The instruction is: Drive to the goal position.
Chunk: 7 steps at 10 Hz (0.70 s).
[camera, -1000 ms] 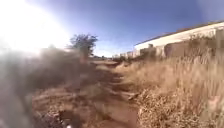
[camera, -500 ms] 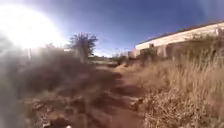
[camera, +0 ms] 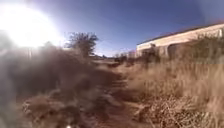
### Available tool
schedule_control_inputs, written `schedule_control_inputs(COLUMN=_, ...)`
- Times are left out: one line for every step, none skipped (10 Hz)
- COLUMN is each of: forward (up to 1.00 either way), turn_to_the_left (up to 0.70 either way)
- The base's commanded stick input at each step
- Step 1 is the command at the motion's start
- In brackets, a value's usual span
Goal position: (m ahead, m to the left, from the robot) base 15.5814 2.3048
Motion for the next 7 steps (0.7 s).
schedule_control_inputs(forward=0.50, turn_to_the_left=0.00)
schedule_control_inputs(forward=0.50, turn_to_the_left=0.00)
schedule_control_inputs(forward=0.50, turn_to_the_left=0.00)
schedule_control_inputs(forward=0.50, turn_to_the_left=0.00)
schedule_control_inputs(forward=0.50, turn_to_the_left=0.00)
schedule_control_inputs(forward=0.50, turn_to_the_left=0.00)
schedule_control_inputs(forward=0.50, turn_to_the_left=0.00)
